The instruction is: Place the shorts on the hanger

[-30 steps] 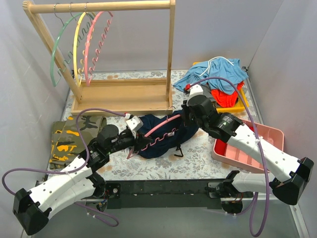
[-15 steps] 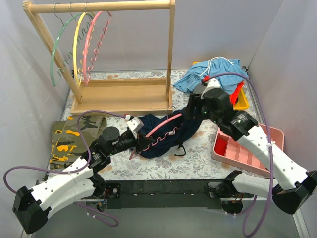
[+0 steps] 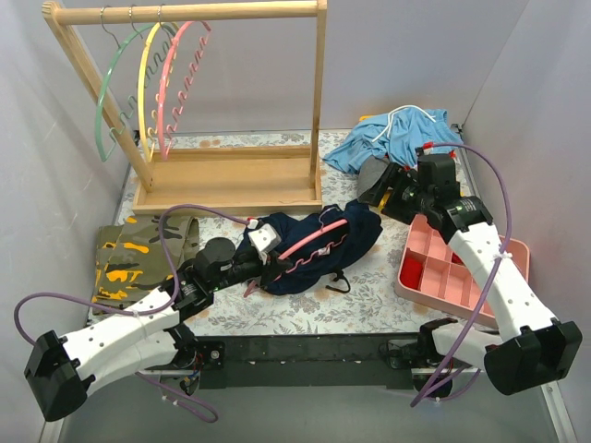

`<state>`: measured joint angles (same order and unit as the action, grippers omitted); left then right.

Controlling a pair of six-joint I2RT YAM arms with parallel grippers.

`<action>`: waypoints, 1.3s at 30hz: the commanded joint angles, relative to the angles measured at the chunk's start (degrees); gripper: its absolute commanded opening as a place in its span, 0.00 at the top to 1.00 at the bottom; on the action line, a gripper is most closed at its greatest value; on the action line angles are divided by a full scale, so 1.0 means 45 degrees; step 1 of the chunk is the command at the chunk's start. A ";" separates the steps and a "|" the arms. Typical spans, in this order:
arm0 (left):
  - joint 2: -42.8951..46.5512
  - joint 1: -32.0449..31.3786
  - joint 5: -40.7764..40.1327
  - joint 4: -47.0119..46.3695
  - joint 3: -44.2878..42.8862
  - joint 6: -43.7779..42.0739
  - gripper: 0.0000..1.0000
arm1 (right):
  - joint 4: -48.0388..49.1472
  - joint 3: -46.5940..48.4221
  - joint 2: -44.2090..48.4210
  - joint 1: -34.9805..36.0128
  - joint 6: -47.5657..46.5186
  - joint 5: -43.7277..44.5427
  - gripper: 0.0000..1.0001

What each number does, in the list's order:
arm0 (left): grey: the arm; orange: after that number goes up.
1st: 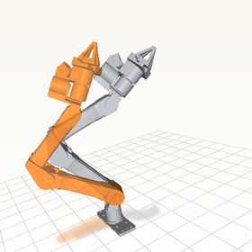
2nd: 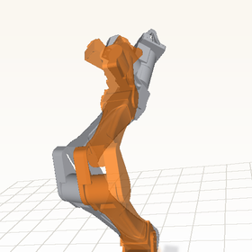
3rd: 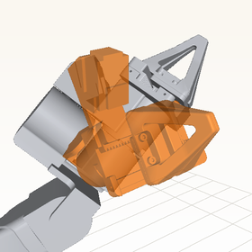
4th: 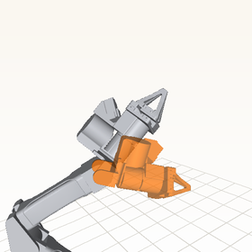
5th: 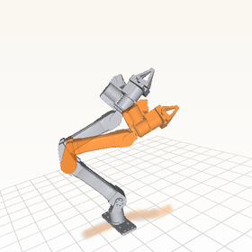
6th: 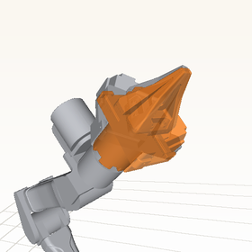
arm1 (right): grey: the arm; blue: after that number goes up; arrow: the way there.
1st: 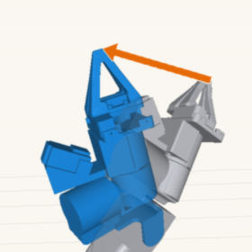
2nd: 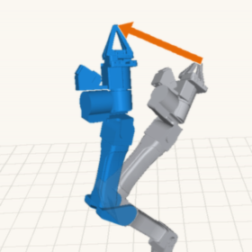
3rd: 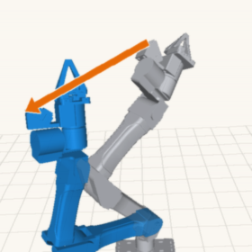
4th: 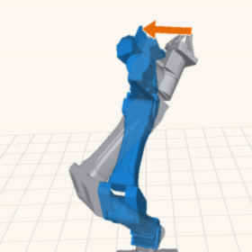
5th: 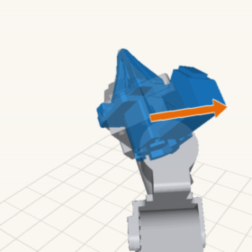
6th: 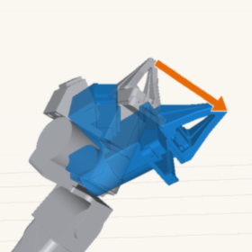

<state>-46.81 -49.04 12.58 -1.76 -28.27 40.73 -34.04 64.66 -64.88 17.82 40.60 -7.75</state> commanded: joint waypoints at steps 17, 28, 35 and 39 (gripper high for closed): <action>0.0792 -0.0138 -0.0666 -0.1894 -0.0026 0.0890 1.00 | 0.1393 -0.1519 0.1238 0.0570 0.0038 0.1039 0.27; -0.0028 -0.0450 -0.1037 -0.1777 -0.0221 0.0383 1.00 | 0.0459 -0.0387 -0.0464 0.0551 0.3613 0.0823 0.23; -0.0048 -0.0626 -0.1077 -0.1679 -0.0241 0.0187 1.00 | 0.0046 -0.0678 -0.0347 0.0551 0.5448 0.0824 0.23; -0.0339 -0.0782 -0.1194 -0.1679 -0.0435 -0.0183 1.00 | -0.0832 -0.0426 -0.1185 0.0551 0.6153 0.0356 0.27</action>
<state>-48.07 -51.79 8.01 -4.78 -27.49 42.48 -33.54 59.94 -67.61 20.27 62.83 -4.69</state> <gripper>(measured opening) 0.127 0.744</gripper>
